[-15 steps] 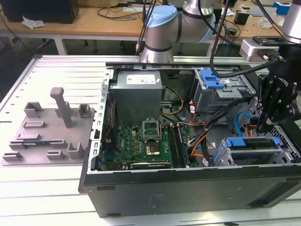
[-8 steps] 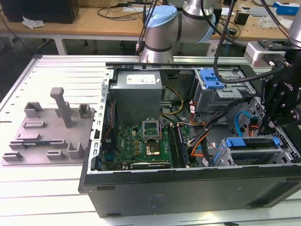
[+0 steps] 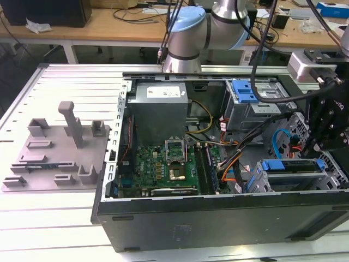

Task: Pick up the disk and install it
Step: 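Insert the first disk wire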

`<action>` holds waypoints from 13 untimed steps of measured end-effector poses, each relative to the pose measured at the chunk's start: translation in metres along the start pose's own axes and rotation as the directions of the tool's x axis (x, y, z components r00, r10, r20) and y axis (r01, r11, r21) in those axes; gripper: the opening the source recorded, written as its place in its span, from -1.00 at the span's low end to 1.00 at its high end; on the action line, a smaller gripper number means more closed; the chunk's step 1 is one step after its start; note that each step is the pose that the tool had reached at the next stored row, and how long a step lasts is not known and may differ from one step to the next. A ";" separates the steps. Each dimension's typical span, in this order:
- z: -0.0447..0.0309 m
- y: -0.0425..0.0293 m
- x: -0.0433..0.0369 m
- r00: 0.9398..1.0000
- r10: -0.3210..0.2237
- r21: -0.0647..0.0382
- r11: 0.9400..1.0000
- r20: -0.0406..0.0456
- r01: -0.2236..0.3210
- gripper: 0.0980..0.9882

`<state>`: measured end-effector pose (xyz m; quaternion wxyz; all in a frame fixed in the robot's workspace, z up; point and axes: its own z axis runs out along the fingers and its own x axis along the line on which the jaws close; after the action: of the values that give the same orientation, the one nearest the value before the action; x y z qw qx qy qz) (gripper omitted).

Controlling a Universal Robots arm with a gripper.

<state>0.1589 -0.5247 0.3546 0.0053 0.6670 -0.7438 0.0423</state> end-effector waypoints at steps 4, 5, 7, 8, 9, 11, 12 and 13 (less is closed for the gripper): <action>0.0001 -0.0001 0.0007 1.000 -0.001 0.000 1.000 0.001 0.001 -0.84; 0.0001 -0.0002 0.0017 1.000 0.000 -0.001 1.000 0.006 0.000 -0.84; 0.0001 -0.0004 0.0035 1.000 0.000 -0.002 1.000 0.020 0.000 -0.84; 0.0001 -0.0005 0.0041 1.000 0.001 -0.003 1.000 0.026 0.000 -0.84; 0.0002 -0.0005 0.0048 0.999 0.001 -0.004 1.000 0.032 -0.001 -0.84; 0.0002 -0.0008 0.0068 0.999 0.002 -0.005 1.000 0.044 -0.001 -0.84; 0.0003 -0.0009 0.0078 0.999 0.002 -0.005 1.000 0.048 -0.002 -0.84; 0.0005 -0.0010 0.0094 0.999 0.002 -0.006 1.000 0.055 -0.002 -0.84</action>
<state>0.1588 -0.5342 0.3548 -0.0130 0.6672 -0.7445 0.0218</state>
